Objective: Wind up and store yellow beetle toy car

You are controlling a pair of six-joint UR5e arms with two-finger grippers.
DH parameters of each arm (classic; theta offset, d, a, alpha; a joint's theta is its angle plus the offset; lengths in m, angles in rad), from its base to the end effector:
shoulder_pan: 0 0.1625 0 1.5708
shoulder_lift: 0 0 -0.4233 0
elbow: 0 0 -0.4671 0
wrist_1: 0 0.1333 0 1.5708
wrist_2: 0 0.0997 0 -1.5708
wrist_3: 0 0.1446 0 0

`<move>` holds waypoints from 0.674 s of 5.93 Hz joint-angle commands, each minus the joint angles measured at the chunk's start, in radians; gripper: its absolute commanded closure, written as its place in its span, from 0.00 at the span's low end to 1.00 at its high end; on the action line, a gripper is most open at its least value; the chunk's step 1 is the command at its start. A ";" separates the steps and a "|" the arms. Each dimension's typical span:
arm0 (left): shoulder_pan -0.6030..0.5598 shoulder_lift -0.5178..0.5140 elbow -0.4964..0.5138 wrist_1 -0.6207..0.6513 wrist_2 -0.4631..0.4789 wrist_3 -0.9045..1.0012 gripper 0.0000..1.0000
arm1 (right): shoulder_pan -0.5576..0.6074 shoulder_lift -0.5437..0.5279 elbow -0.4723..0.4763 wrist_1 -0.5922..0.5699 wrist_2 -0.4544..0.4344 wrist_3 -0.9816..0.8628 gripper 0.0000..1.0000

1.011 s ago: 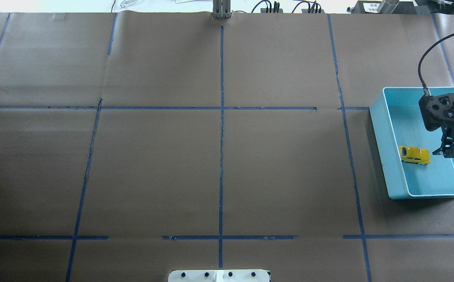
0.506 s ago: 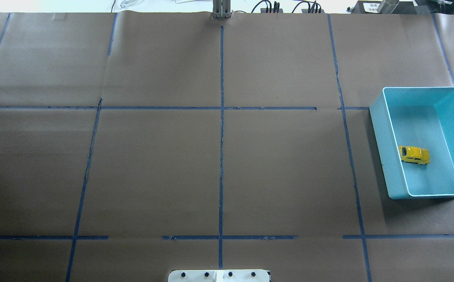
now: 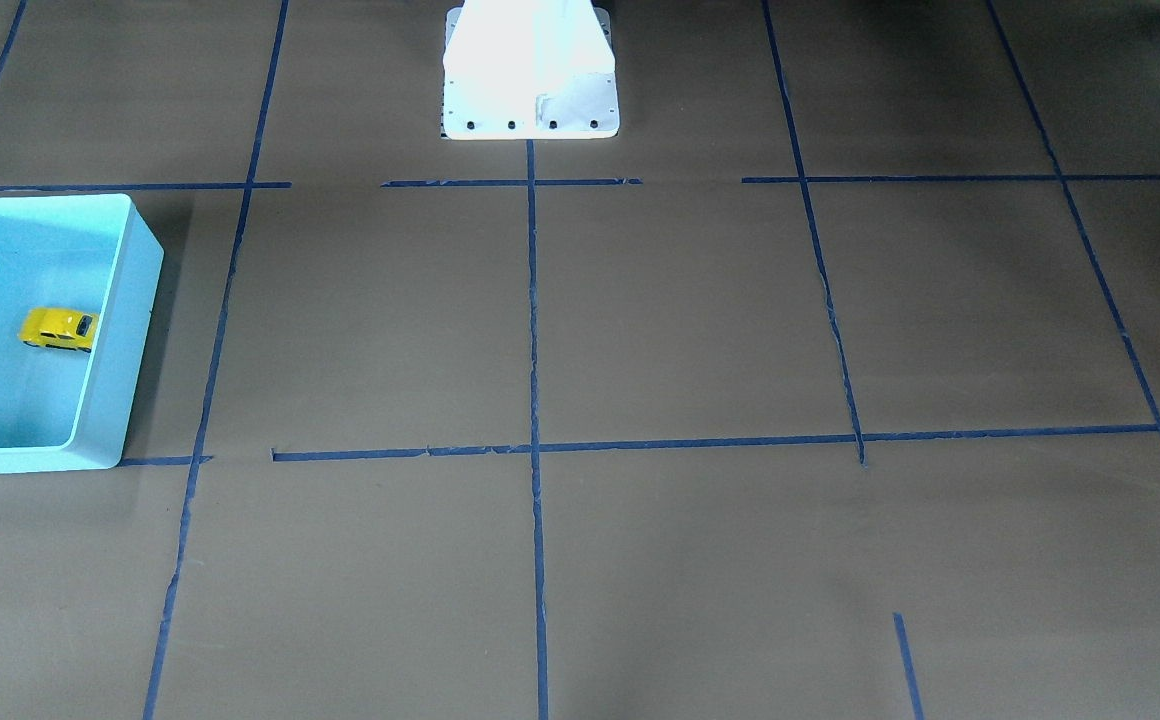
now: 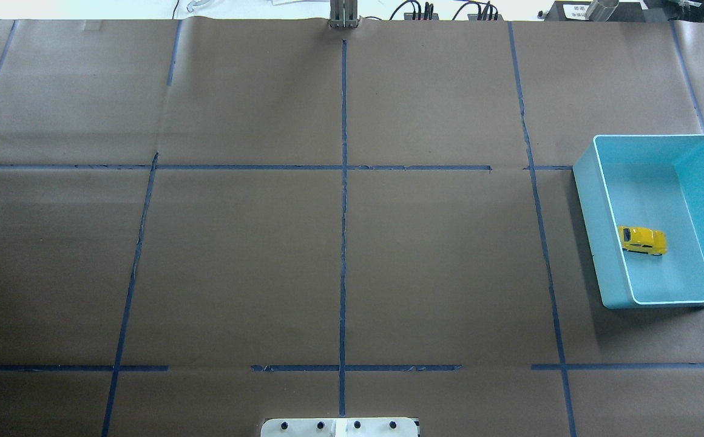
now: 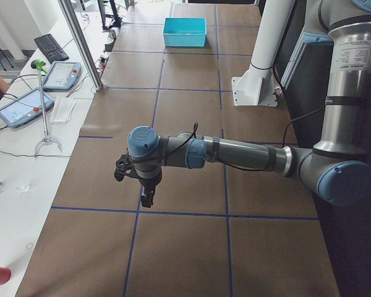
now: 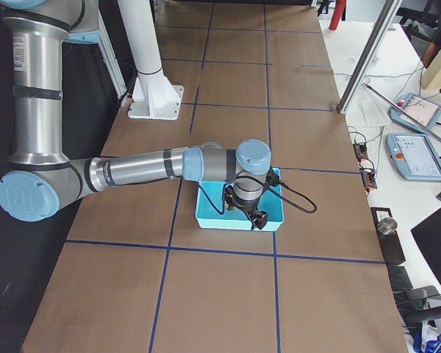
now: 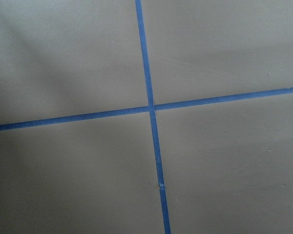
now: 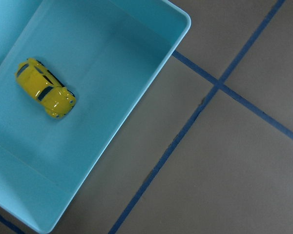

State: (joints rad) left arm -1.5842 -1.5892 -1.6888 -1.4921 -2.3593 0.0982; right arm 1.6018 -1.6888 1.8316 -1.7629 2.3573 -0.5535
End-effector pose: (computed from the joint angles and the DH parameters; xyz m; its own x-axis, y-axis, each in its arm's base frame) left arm -0.0385 -0.5755 0.6182 0.7033 0.1292 -0.6990 -0.0558 0.9904 0.1268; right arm 0.0466 -0.5059 0.6233 0.6159 -0.4765 0.6274 0.3442 0.8791 0.3297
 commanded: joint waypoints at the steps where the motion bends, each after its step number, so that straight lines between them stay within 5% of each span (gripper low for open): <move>1: 0.000 0.000 -0.003 0.001 0.000 0.000 0.00 | 0.021 -0.035 0.000 0.008 0.024 0.530 0.00; 4: 0.000 0.000 -0.008 0.001 0.000 0.000 0.00 | 0.021 -0.038 -0.049 0.080 0.020 0.527 0.00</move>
State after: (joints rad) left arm -1.5846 -1.5892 -1.6951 -1.4910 -2.3593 0.0982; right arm 1.6229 -1.7251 1.8022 -1.7205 2.3778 -0.0268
